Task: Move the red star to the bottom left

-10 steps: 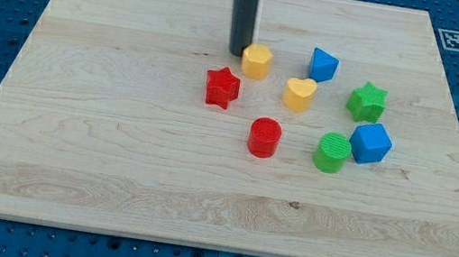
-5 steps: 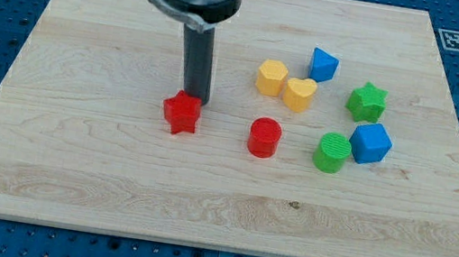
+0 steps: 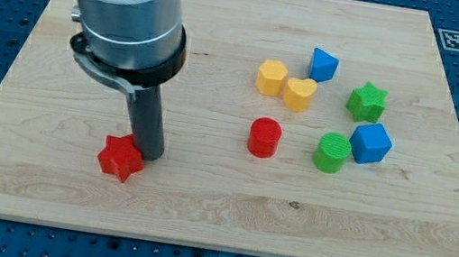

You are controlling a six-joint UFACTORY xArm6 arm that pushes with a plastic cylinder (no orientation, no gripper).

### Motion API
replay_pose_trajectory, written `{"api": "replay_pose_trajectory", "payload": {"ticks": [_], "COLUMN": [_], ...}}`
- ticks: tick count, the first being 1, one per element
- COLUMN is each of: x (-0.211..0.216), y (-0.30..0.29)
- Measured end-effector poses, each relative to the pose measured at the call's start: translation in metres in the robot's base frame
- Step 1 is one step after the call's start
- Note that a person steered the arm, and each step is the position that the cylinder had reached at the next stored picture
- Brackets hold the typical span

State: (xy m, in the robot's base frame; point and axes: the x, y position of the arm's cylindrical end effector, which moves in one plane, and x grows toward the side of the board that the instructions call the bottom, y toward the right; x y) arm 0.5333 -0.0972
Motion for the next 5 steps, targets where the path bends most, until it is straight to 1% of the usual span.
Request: {"api": "replay_pose_trajectory", "payload": {"ticks": [1,3,4,5], "x": [0.014,0.044,0.054,0.055], "y": [-0.004,-0.031,-0.043,-0.051]}}
